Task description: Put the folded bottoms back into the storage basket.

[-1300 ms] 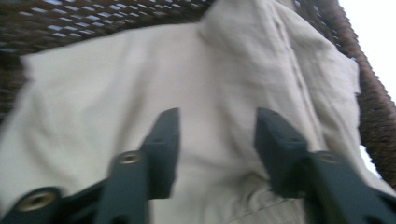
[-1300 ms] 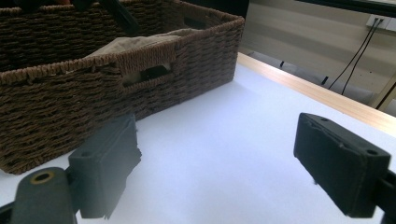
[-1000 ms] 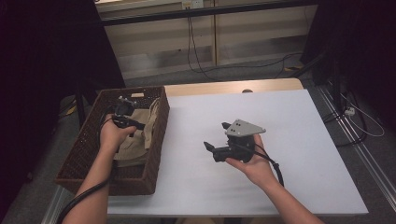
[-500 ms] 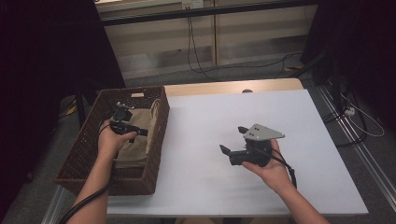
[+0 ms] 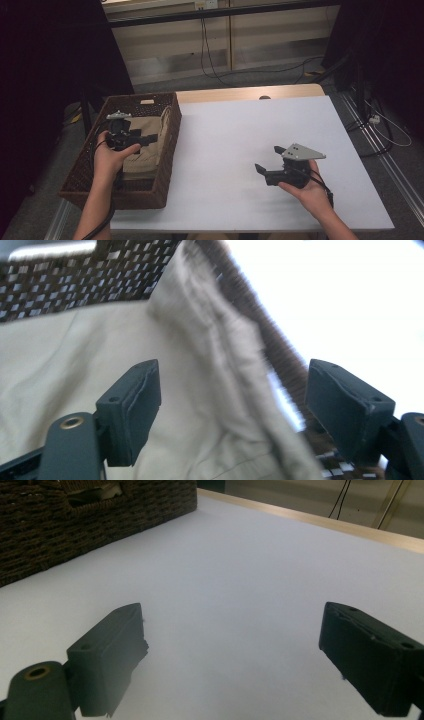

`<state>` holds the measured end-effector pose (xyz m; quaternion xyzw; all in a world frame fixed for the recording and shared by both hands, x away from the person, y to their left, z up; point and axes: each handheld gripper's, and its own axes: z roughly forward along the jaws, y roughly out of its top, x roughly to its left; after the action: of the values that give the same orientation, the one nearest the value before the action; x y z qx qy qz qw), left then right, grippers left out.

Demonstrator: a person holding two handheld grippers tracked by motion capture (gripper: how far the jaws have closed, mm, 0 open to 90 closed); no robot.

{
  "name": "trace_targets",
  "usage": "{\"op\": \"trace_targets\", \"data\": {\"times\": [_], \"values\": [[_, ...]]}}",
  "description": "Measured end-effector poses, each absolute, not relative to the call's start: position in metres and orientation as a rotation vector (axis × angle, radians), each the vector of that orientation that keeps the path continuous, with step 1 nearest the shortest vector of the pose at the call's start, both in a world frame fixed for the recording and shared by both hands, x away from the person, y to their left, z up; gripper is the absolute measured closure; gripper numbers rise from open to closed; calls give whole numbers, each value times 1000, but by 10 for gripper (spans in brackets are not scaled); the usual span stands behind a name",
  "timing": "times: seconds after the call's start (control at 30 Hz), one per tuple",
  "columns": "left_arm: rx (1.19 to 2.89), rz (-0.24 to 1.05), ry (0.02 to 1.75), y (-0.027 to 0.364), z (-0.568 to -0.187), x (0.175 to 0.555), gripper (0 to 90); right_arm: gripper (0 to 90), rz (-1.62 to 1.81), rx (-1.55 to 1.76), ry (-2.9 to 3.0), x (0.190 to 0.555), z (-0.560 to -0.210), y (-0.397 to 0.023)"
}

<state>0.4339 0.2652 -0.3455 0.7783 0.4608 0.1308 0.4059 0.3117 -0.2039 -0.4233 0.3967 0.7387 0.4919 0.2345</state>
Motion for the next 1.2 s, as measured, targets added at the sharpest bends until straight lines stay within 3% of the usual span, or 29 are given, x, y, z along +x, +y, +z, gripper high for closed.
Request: {"op": "trace_targets", "data": {"times": [0.5, 1.2], "values": [[1822, 360, 1049, 258, -331, 401, 193, 107, 1344, 1137, 2007, 297, -431, -231], [1748, 367, 939, 249, -329, 370, 144, 103, 1305, 1155, 2005, 284, -436, -256]]}}
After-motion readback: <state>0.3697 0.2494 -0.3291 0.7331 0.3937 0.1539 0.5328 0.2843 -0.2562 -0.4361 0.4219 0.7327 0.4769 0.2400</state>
